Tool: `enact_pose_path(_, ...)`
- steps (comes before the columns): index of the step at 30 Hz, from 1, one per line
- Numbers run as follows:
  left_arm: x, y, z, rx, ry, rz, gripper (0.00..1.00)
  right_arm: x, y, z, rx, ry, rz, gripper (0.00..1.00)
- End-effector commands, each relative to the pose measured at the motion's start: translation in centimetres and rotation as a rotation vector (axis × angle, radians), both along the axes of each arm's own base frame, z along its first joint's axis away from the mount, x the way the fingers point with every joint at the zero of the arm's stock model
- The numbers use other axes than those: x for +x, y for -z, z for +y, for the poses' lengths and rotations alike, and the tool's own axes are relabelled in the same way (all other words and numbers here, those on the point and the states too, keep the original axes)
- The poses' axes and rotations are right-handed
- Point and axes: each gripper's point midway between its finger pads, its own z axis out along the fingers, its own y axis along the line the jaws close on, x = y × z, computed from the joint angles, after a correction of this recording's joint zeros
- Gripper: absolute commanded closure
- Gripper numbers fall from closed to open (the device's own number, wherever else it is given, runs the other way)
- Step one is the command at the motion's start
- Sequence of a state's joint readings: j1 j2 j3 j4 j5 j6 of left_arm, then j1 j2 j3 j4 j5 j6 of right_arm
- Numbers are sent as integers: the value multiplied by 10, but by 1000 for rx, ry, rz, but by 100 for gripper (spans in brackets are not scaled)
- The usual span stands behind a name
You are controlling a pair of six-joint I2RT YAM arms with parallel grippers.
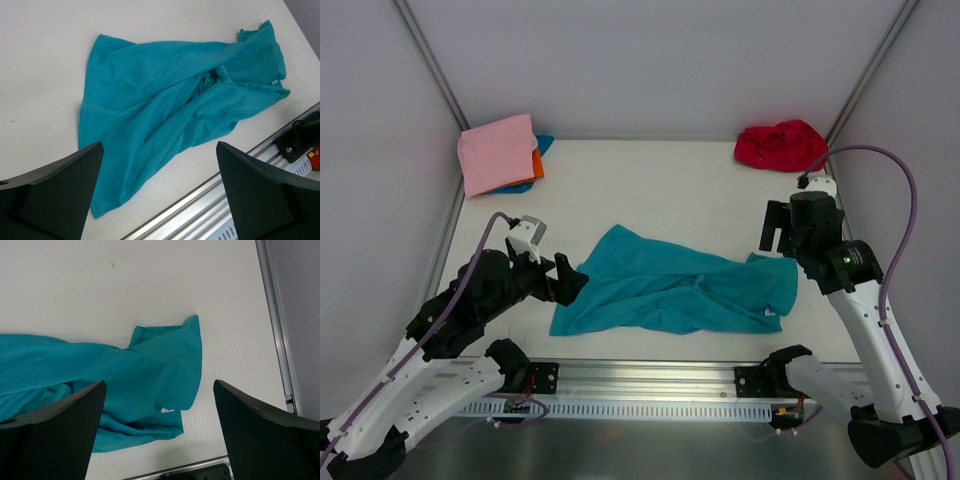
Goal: Fold and stack the t-shirts
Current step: Flatten out the tshirt
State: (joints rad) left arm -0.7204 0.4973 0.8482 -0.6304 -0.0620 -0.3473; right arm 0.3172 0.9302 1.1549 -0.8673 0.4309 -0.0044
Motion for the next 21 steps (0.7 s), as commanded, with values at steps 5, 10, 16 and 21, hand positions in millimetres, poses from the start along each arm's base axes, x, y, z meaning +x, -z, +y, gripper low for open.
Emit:
enact_pose_path(5, 64, -5, -31, 95, -54, -62, 1, 20, 14, -4, 1, 78, -7, 6)
enact_pose_path(10, 124, 32, -58, 329, -90, 31, 1, 34, 50, 5, 53, 84, 99, 7)
enact_pose_path(16, 191, 81, -64, 394, -122, 120, 3, 29, 71, 14, 124, 78, 138, 7)
enact_pose_path(21, 218, 130, -57, 521, -135, 215, 4, 13, 78, 15, 158, 72, 131, 7)
